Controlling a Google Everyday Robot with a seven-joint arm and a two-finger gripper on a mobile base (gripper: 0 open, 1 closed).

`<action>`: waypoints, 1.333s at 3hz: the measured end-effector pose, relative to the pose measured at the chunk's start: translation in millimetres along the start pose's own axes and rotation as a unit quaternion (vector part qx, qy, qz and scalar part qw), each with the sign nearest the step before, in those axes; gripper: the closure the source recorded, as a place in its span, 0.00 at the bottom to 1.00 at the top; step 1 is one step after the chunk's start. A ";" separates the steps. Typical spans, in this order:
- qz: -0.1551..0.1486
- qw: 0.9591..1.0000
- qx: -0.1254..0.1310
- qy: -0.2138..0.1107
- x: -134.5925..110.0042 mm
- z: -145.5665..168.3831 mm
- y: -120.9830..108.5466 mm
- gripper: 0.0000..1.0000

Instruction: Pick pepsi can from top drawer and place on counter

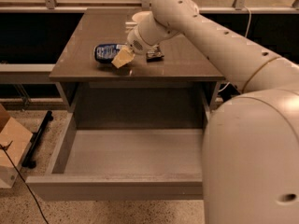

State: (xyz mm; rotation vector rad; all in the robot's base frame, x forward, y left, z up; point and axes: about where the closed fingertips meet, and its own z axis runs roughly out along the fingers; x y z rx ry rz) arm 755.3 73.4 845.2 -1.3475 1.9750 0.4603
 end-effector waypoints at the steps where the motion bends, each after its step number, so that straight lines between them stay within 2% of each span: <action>1: 0.005 1.000 0.000 0.019 -8.6 29.9 -21.2 0.52; 2: -0.002 0.999 0.001 0.032 -26.9 49.3 -36.7 0.21; 3: -0.002 1.000 -0.001 0.031 -26.3 52.0 -34.8 0.00; 4: -0.002 1.000 -0.001 0.031 -26.3 52.0 -34.8 0.00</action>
Offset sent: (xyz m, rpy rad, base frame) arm 0.0883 0.0487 -0.0052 -0.0916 0.0228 -0.0003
